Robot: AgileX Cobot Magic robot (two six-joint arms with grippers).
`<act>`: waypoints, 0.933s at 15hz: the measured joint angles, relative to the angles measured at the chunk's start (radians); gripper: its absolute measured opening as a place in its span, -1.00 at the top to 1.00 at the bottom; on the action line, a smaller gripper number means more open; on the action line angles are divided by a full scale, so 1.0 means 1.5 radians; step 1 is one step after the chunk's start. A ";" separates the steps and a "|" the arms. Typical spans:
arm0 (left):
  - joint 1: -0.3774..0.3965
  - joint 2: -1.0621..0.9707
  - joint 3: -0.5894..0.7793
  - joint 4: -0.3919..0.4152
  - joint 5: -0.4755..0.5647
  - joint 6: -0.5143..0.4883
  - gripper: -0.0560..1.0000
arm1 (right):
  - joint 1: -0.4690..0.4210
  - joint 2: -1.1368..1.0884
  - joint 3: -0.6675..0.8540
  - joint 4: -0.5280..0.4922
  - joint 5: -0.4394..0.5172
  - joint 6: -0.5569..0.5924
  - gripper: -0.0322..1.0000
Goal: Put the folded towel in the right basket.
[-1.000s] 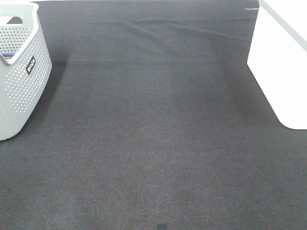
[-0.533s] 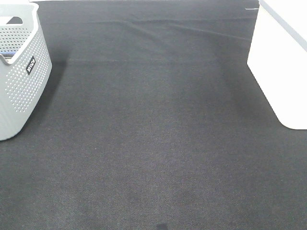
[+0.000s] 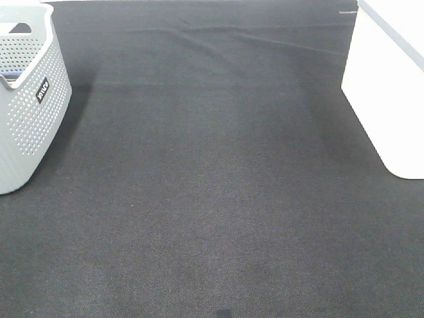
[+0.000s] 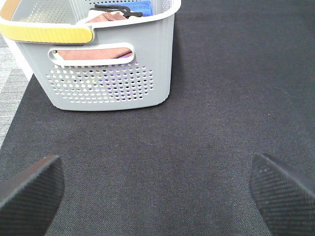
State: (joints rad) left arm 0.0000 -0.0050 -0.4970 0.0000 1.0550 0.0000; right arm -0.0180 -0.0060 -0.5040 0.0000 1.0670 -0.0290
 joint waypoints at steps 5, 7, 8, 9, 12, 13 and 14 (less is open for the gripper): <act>0.000 0.000 0.000 0.000 0.000 0.000 -0.95 | 0.000 0.000 0.000 0.000 0.000 0.000 -0.55; 0.000 0.000 0.000 0.000 0.000 0.000 -0.95 | 0.000 0.000 0.000 0.000 0.000 0.000 -0.55; 0.000 0.000 0.000 0.000 0.000 0.000 -0.95 | 0.000 0.000 0.000 0.000 0.000 0.000 -0.55; 0.000 0.000 0.000 0.000 0.000 0.000 -0.95 | 0.000 0.000 0.000 0.000 0.000 0.000 -0.55; 0.000 0.000 0.000 0.000 0.000 0.000 -0.95 | 0.000 0.000 0.000 0.000 0.000 0.000 -0.55; 0.000 0.000 0.000 0.000 0.000 0.000 -0.95 | 0.000 0.000 0.000 0.000 0.000 0.000 -0.55; 0.000 0.000 0.000 0.000 0.000 0.000 -0.95 | 0.000 0.000 0.000 0.000 0.000 0.000 -0.55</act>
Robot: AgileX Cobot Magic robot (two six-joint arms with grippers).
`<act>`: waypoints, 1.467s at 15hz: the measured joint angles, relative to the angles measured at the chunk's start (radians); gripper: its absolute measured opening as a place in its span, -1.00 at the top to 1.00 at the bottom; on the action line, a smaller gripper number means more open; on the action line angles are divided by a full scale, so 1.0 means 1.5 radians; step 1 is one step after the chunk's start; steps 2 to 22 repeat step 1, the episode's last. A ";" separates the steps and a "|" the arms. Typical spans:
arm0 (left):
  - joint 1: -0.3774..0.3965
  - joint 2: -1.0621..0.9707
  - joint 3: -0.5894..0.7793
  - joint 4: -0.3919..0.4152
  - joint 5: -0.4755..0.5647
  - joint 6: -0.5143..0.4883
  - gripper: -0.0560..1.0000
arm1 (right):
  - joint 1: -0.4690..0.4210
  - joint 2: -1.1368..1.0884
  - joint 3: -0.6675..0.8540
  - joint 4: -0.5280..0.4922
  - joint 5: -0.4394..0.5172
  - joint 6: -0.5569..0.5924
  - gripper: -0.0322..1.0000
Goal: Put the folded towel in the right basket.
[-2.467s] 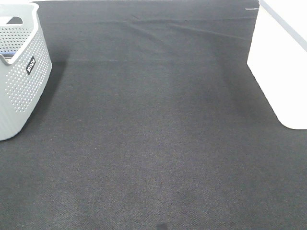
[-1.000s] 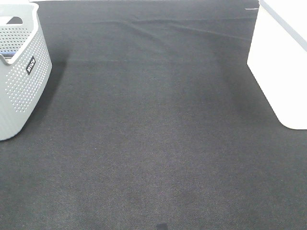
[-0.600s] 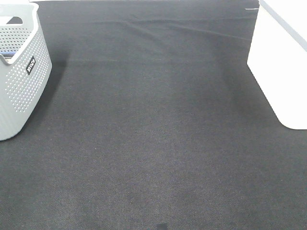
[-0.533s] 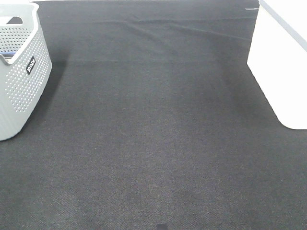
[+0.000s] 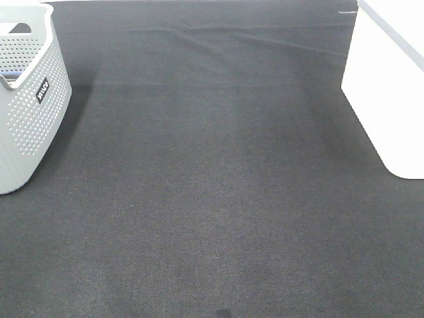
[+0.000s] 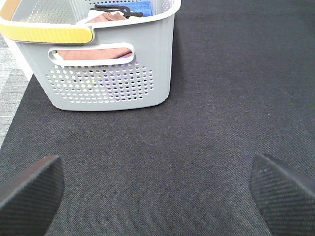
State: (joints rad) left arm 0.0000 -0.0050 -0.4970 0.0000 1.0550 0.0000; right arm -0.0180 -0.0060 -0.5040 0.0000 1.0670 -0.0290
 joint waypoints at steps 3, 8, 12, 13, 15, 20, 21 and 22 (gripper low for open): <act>0.000 0.000 0.000 0.000 0.000 0.000 -0.95 | 0.000 0.000 0.000 0.000 0.000 0.000 -0.55; 0.000 0.000 0.000 0.000 0.000 0.000 -0.95 | 0.000 0.000 0.000 0.000 0.000 0.000 -0.55; 0.000 0.000 0.000 0.000 0.000 0.000 -0.95 | 0.000 0.000 0.000 0.000 0.000 0.000 -0.55; 0.000 0.000 0.000 0.000 0.000 0.000 -0.95 | 0.000 0.000 0.000 0.000 0.000 0.000 -0.55; 0.000 0.000 0.000 0.000 0.000 0.000 -0.95 | 0.000 0.000 0.000 0.000 0.000 0.000 -0.55; 0.000 0.000 0.000 0.000 0.000 0.000 -0.95 | 0.000 0.000 0.000 0.000 0.000 0.000 -0.55; 0.000 0.000 0.000 0.000 0.000 0.000 -0.95 | 0.000 0.000 0.000 0.000 0.000 0.000 -0.55; 0.000 0.000 0.000 0.000 0.000 0.000 -0.95 | 0.000 0.000 0.000 0.000 0.000 0.000 -0.55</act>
